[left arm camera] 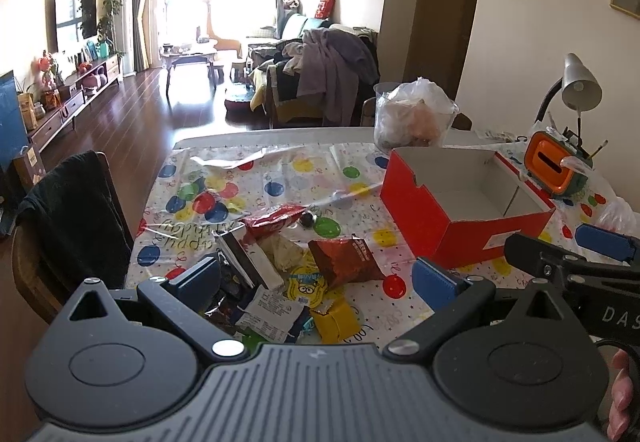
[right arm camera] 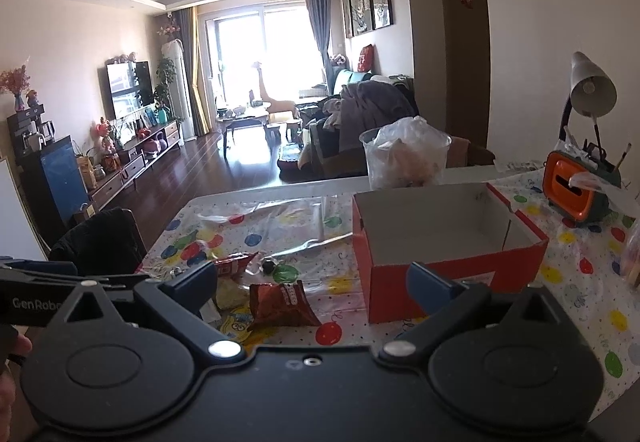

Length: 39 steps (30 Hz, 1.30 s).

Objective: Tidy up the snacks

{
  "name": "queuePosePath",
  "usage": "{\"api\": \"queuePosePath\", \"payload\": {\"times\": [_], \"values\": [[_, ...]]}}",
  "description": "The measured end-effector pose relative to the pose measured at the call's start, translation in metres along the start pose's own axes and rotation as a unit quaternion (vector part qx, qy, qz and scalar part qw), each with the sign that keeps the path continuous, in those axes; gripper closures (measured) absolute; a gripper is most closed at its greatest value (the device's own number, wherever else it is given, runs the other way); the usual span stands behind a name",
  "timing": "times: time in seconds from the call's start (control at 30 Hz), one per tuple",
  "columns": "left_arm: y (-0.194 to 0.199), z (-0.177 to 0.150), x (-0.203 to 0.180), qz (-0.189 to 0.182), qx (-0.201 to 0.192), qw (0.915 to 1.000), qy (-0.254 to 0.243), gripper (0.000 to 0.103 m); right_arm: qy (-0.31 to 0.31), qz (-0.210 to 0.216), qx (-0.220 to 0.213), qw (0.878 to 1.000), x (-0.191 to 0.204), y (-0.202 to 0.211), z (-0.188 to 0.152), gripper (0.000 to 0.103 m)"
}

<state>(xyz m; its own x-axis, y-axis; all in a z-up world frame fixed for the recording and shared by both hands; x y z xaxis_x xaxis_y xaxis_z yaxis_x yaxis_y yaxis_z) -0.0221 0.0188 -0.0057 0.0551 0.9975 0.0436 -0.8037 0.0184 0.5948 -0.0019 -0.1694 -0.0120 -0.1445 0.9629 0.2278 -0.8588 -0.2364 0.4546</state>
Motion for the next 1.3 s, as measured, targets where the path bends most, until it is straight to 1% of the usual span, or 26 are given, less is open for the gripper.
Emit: {"api": "queuePosePath", "payload": {"times": [0.2, 0.47, 0.63, 0.83, 0.93, 1.0, 1.03, 1.1, 1.17, 1.3], "values": [[0.000, 0.000, 0.001, 0.006, 0.001, 1.0000, -0.003, 0.000, -0.002, 0.008, 0.006, 1.000, 0.002, -0.003, 0.001, 0.002], [-0.015, -0.002, 0.014, 0.013, 0.026, 0.9995, 0.015, 0.000, 0.004, 0.030, 0.031, 0.999, 0.008, -0.023, 0.000, 0.002], [-0.024, -0.012, 0.024, 0.030, 0.030, 0.9990, 0.016, 0.000, 0.019, 0.044, 0.062, 0.997, 0.013, -0.044, -0.008, 0.006], [-0.044, -0.021, 0.038, 0.037, 0.059, 0.9972, 0.027, 0.000, 0.047, 0.070, 0.095, 0.992, 0.017, -0.071, -0.017, 0.007], [-0.055, -0.024, 0.042, 0.038, 0.069, 0.9966, 0.024, 0.000, 0.096, 0.089, 0.106, 0.986, 0.021, -0.084, -0.025, 0.007], [-0.064, -0.027, 0.042, 0.036, 0.081, 0.9958, 0.021, 0.000, 0.141, 0.099, 0.119, 0.978, 0.022, -0.095, -0.035, 0.009], [-0.068, -0.028, 0.041, 0.036, 0.089, 0.9951, 0.022, 0.001, 0.154, 0.100, 0.128, 0.975, 0.023, -0.101, -0.039, 0.010], [-0.080, -0.031, 0.042, 0.031, 0.109, 0.9931, 0.030, 0.001, 0.169, 0.111, 0.152, 0.968, 0.023, -0.114, -0.049, 0.013], [-0.094, -0.032, 0.043, 0.027, 0.129, 0.9904, 0.044, 0.001, 0.179, 0.117, 0.171, 0.962, 0.024, -0.123, -0.057, 0.014], [-0.123, -0.035, 0.042, 0.037, 0.175, 0.9818, 0.065, 0.001, 0.179, 0.127, 0.216, 0.951, 0.026, -0.144, -0.070, 0.017]]}}
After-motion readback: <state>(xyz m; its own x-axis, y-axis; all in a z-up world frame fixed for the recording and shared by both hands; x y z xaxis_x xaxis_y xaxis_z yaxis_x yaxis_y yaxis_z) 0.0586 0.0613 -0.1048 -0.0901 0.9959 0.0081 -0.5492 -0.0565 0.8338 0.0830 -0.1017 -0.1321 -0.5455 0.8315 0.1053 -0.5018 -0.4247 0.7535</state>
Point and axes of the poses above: each gripper's, at about its wrist camera, not at the fingertips, and y roughly against the way its jaws point, x to its left, z to its top, the point moved 3 cm from there along -y, roughly the way its jaws point, and after that the axes turned 9 degrees about -y, right-handed, at the moved point
